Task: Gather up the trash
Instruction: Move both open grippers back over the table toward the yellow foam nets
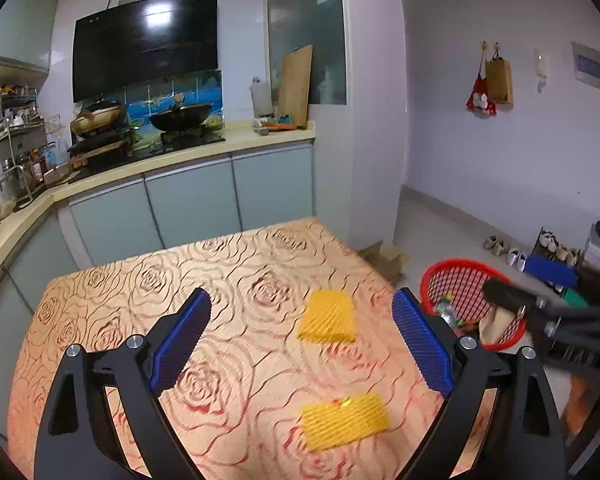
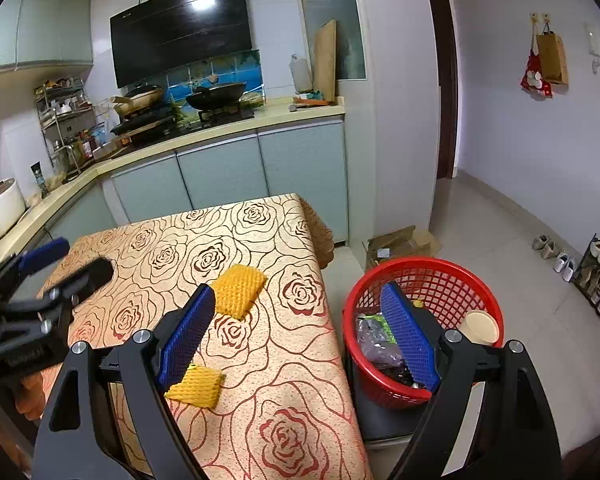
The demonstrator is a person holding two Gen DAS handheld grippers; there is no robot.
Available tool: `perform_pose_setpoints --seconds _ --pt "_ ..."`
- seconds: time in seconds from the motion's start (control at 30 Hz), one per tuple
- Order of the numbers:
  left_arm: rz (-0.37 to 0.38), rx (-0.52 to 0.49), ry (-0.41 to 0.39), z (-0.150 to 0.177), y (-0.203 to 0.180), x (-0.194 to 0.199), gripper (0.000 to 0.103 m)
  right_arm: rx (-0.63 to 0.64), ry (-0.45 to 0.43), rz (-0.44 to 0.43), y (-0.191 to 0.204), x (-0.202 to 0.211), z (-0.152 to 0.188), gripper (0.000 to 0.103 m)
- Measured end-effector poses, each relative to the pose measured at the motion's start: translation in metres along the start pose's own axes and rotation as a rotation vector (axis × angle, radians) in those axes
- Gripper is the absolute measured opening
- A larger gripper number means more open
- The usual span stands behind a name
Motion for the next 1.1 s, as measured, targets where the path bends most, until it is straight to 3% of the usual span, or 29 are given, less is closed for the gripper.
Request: perform_pose_setpoints --seconds 0.13,0.5,0.9,1.1 --pt "0.019 -0.004 0.032 0.016 0.01 0.001 0.089 0.005 0.006 -0.004 0.003 -0.002 0.001 0.082" --pt "0.216 -0.081 0.186 0.076 -0.002 -0.014 0.089 0.005 0.022 -0.004 0.005 -0.009 0.006 0.082" --pt "0.302 -0.185 0.294 0.101 -0.026 -0.038 0.088 -0.008 0.038 0.008 0.001 -0.018 0.011 0.082" --pt "0.304 -0.184 0.324 0.105 -0.028 -0.052 0.073 -0.018 0.05 0.014 -0.004 -0.023 0.015 0.082"
Point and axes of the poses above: each gripper's, at about its wrist camera, not at the fingertips, and x roughly against the way its jaws point, y to its left, z to its underside, the point moved 1 cm from there along -x, roughly the way its jaws point, and after that the axes turned 13 degrees about -y, right-handed, at the moved point
